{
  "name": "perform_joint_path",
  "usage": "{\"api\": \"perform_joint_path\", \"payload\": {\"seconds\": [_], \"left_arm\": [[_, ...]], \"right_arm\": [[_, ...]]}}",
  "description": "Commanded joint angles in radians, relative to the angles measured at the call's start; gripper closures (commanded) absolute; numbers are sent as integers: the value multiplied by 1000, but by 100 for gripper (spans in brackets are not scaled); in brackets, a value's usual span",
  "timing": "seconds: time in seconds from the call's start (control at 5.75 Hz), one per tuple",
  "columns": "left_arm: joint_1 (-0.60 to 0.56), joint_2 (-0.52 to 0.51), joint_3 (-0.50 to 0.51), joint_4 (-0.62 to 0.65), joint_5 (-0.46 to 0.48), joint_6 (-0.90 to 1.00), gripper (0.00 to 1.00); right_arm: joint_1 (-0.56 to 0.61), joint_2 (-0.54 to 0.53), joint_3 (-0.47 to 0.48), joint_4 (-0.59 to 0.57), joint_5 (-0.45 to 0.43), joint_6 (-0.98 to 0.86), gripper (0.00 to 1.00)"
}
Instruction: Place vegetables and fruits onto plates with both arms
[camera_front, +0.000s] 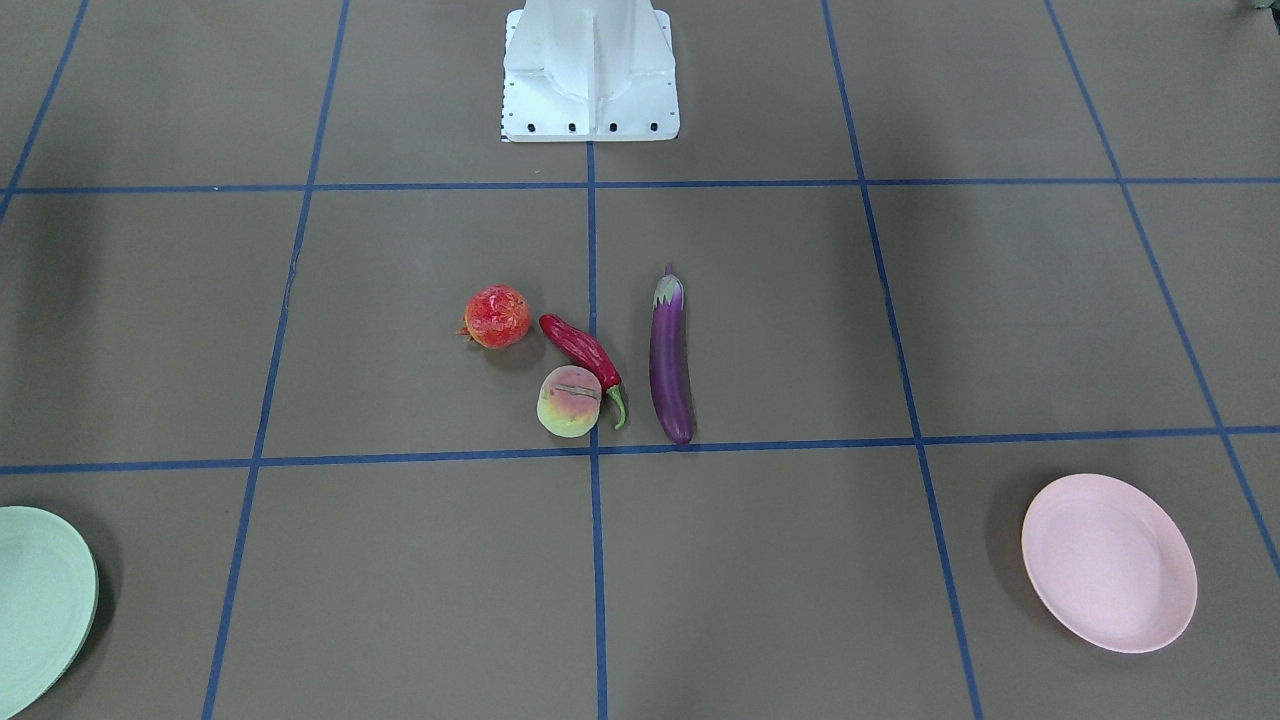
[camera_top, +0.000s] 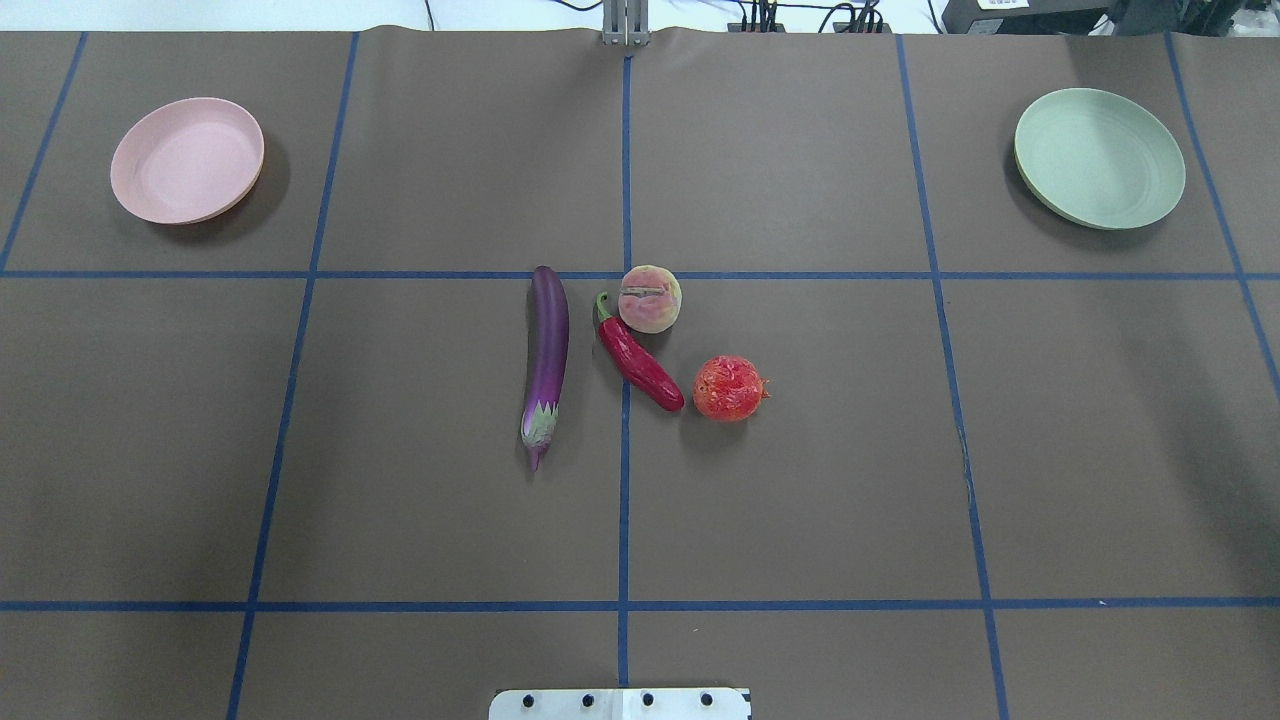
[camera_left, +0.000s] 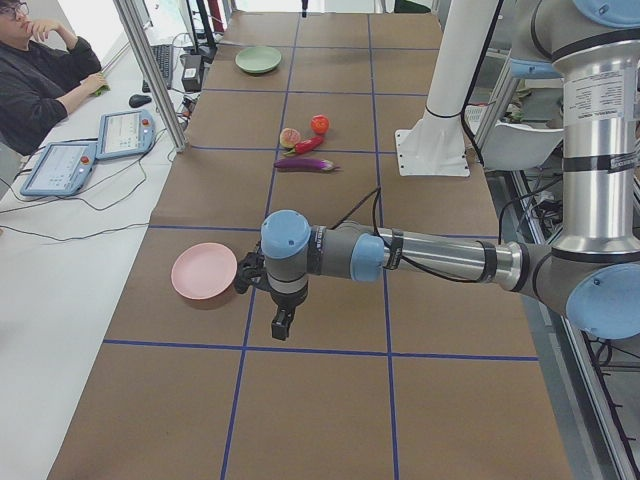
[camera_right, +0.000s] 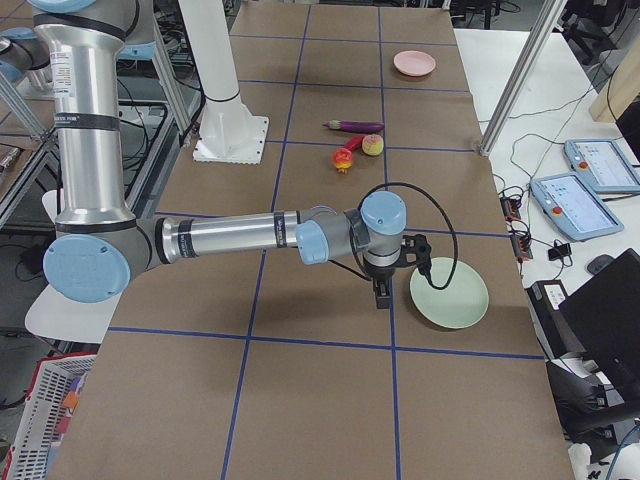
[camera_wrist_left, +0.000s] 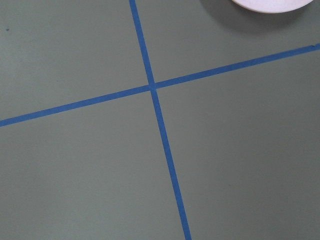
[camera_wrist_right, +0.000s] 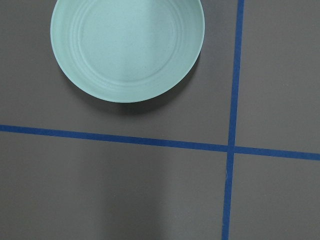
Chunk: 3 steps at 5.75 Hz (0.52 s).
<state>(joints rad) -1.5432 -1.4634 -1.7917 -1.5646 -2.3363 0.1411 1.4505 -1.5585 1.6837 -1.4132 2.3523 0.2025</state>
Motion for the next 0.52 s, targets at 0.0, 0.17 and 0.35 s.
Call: {"api": "perform_joint_path", "payload": {"seconds": [0.0, 0.17, 0.35], "left_arm": [[0, 2, 5, -3, 0, 1, 0], [0, 0, 5, -5, 0, 2, 0], [0, 0, 6, -6, 0, 2, 0]], "right_arm": [[-18, 6, 13, 5, 1, 8, 0], [-63, 23, 27, 69, -2, 5, 0], [-112, 44, 27, 148, 1, 8, 0]]}}
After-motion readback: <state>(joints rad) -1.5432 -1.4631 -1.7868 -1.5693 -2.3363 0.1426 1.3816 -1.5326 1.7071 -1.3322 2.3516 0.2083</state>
